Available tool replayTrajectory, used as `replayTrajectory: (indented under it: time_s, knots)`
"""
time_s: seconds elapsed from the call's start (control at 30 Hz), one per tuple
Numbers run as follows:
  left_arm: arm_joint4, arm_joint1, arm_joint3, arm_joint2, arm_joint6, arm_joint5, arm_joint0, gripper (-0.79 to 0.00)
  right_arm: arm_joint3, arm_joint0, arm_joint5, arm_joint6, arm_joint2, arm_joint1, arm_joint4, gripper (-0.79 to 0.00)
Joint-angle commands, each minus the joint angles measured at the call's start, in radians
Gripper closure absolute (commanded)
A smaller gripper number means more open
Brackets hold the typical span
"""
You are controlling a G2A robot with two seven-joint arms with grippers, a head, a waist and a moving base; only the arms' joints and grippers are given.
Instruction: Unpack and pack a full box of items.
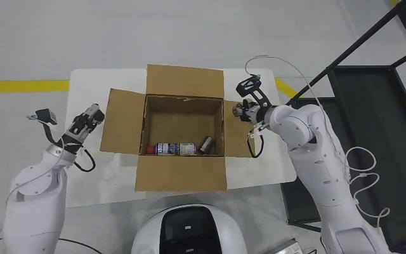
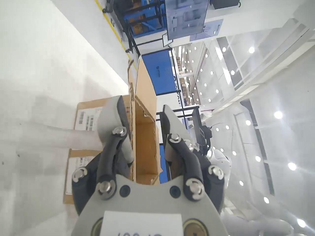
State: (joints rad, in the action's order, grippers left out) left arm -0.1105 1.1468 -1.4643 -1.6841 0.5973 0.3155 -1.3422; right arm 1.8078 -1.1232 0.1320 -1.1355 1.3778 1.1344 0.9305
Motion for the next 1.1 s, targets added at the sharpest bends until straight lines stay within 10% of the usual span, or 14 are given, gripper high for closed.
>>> replayTrajectory:
  time_s: [0.0,1.07]
  knots:
    - [0.029,-0.003,-0.039,-0.025,-0.048,0.007,-0.012,-0.785,-0.022,-0.005,-0.025,0.007,0.01,-0.002,0.018,0.0]
    - [0.053,-0.006,-0.113,-0.068,-0.116,0.014,-0.041,-0.785,-0.134,-0.056,-0.088,0.075,0.141,-0.024,0.06,0.0]
